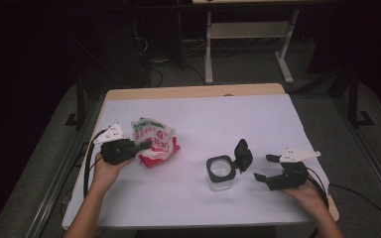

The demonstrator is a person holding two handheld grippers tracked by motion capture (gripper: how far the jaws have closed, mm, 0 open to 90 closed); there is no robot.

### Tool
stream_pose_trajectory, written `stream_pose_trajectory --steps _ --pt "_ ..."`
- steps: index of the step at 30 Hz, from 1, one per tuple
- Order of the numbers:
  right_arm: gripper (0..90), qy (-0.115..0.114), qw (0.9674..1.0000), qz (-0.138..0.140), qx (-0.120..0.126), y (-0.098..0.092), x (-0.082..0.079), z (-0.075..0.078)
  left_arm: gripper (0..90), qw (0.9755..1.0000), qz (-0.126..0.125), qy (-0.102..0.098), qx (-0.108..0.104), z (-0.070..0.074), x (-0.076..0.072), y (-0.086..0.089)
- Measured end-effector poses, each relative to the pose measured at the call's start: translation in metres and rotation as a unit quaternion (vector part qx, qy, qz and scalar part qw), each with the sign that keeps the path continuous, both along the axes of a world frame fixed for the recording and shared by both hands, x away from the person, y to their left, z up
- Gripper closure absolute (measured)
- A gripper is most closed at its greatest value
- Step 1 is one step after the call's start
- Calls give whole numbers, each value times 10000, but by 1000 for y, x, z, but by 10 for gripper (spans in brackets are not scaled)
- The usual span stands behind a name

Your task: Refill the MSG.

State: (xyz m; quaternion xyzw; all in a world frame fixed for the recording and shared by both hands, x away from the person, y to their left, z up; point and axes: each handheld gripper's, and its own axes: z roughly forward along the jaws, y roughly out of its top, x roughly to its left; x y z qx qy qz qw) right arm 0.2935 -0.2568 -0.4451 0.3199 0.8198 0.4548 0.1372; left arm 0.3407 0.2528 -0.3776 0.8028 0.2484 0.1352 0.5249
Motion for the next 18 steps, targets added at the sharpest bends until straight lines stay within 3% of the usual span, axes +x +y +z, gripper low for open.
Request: stream_pose_trajectory --steps 3,10,18 --pt "149 -15 10000 -8 22 0 -1 1 900 10000 -3 -23 31 7 3 -7" --pt "149 -32 10000 -29 68 -2 -2 3 900 9998 -33 190 28 22 8 -14" --pt "149 -45 9999 -62 112 -3 -5 4 900 9990 -82 266 -338 33 3 -16"
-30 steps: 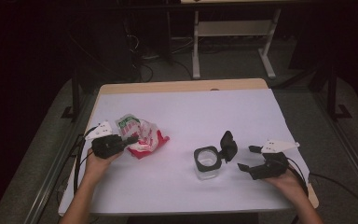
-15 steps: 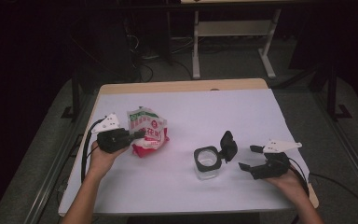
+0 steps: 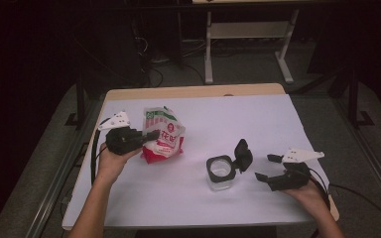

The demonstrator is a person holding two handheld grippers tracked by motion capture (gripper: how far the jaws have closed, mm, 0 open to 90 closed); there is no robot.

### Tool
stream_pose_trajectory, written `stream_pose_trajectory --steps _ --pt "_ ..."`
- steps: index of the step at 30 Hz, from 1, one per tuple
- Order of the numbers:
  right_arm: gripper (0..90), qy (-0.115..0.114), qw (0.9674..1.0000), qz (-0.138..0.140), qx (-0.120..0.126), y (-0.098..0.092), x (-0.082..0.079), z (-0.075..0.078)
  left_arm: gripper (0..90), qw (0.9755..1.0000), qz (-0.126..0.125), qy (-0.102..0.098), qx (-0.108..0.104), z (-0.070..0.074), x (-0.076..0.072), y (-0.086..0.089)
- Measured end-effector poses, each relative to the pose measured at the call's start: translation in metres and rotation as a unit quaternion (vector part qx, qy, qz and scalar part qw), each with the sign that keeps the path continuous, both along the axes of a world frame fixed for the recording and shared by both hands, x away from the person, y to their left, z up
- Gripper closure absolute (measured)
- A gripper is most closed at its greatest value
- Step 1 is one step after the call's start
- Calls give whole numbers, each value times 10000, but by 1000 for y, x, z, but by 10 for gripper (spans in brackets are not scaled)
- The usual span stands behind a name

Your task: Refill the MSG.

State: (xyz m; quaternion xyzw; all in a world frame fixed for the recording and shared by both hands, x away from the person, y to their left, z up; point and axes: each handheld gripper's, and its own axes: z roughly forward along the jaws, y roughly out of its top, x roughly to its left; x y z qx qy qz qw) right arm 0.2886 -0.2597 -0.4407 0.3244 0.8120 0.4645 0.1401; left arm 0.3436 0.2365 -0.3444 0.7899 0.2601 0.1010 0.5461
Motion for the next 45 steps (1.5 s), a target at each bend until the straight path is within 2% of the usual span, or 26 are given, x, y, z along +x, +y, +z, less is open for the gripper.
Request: stream_pose_trajectory --steps 2,4,7,11,14,18,25,35,38,42,45 --pt "153 35 10000 -38 7 -1 -2 1 900 9999 -35 41 -128 1 -2 1" --pt "173 51 9999 -88 9 -1 -4 3 900 9999 -44 12 -128 3 -4 1" --pt "286 74 9998 -155 27 -1 -6 6 900 9998 -82 55 -199 3 -7 1" --pt "486 168 9998 -145 15 0 -14 9 900 9997 -77 78 -196 1 -9 0" --pt "680 245 9997 -46 4 1 -26 10 900 9997 -78 110 -198 0 -10 -1" --pt "897 328 9994 131 55 4 -38 9 900 9995 -98 176 -260 0 -10 -1" --pt "899 420 9975 556 138 20 -47 16 900 9992 -138 217 -307 2 -12 -2" --pt "899 319 9921 1151 382 52 -51 28 900 9989 -157 230 -389 3 -14 -5" --pt "900 233 9911 1233 447 62 -52 33 900 9986 -186 238 -429 5 -15 -5" --pt "900 160 9899 1316 510 77 -51 38 900 9989 -197 215 -354 7 -17 -5" --pt "900 67 9895 1341 545 90 -50 42 900 9989 -203 210 -379 10 -18 -6"
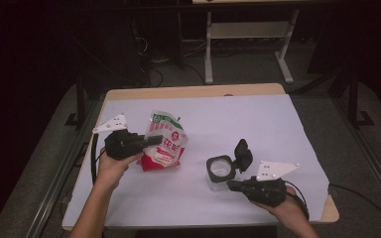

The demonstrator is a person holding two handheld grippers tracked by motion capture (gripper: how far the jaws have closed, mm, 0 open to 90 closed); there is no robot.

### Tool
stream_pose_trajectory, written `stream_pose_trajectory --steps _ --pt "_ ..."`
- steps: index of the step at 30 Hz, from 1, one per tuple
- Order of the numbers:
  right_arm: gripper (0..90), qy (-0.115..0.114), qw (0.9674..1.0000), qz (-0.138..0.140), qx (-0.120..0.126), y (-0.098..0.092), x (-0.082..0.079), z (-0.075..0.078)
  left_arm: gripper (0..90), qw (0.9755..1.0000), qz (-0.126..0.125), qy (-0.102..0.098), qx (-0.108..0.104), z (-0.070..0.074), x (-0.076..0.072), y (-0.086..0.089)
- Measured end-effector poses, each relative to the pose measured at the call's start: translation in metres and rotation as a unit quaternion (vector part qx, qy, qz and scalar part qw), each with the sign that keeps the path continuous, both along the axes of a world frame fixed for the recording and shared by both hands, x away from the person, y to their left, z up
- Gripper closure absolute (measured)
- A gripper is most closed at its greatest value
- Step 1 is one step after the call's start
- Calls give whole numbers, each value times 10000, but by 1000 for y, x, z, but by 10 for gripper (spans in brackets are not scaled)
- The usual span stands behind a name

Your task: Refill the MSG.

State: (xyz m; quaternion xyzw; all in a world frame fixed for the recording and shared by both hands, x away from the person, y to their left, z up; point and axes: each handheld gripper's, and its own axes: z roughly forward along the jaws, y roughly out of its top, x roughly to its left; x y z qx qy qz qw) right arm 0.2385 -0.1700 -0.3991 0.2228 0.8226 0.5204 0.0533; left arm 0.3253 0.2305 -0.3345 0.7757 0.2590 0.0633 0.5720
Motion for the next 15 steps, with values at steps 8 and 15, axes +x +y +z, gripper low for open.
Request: stream_pose_trajectory --steps 8,15 --pt "900 -188 9998 -104 20 37 9 6 900 10000 -70 0 -61 9 -2 1" --pt "900 -361 9982 -486 21 61 22 9 900 9999 -165 -44 -11 20 -5 -1"
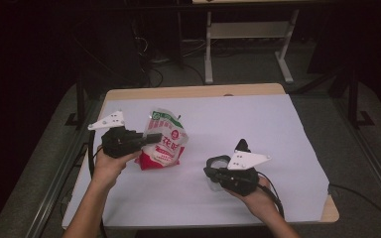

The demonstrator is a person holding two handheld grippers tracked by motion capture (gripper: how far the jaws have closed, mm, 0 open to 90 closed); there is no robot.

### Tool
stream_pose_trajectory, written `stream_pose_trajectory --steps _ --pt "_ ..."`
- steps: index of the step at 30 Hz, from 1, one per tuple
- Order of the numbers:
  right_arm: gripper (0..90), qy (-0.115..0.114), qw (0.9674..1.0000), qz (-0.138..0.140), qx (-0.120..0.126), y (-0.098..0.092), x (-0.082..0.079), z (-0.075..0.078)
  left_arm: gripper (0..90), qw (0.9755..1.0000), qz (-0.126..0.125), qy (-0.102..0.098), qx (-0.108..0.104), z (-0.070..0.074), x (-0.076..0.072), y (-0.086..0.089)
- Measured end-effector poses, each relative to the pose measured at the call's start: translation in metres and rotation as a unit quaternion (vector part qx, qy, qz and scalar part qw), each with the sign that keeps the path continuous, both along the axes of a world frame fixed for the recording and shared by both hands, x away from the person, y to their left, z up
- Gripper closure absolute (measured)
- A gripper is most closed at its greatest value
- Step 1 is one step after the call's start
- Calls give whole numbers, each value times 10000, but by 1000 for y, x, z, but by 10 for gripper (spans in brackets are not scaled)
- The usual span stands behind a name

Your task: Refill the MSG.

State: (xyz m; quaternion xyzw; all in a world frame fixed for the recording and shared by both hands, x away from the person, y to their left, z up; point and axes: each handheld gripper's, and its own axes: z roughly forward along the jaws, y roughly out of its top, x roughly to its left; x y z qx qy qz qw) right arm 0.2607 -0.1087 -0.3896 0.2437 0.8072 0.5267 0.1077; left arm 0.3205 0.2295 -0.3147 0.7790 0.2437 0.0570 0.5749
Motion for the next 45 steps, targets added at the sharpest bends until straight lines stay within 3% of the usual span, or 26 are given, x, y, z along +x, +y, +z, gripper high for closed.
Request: stream_pose_trajectory --steps 11,14,26,31,34,45 --pt "900 -234 9980 -559 -198 35 17 0 900 9996 -250 -81 -105 17 -10 -11" --pt "900 -188 9975 -660 -158 40 21 -1 900 9994 -306 -108 -114 21 -13 -15" --pt "900 -220 9972 -705 -98 52 20 3 900 9982 -537 -227 -171 40 -21 -31" --pt "900 -304 9965 -778 86 48 22 6 900 9977 -581 -262 -216 46 -26 -36" --pt "900 -434 9964 -718 130 49 19 6 900 9976 -608 -275 -208 48 -27 -39" --pt "900 -453 9981 -401 95 61 11 -3 900 9965 -760 -303 -146 50 -20 -51"
